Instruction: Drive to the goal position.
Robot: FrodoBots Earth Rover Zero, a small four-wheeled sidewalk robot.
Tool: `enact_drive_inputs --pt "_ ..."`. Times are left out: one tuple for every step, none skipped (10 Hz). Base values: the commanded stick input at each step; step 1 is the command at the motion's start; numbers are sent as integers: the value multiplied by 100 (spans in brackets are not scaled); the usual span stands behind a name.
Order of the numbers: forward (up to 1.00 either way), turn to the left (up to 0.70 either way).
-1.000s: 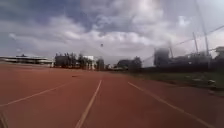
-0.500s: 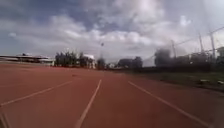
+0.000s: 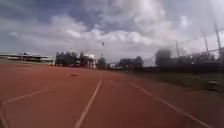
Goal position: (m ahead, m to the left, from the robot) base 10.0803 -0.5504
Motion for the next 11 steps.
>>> enact_drive_inputs --pt "70 0" --pt "70 0" --pt "70 0" --pt "70 0" --pt "70 0" --pt "70 0" --pt "70 0" --pt "70 0" --pt "70 0" --pt "70 0" --pt "70 0"
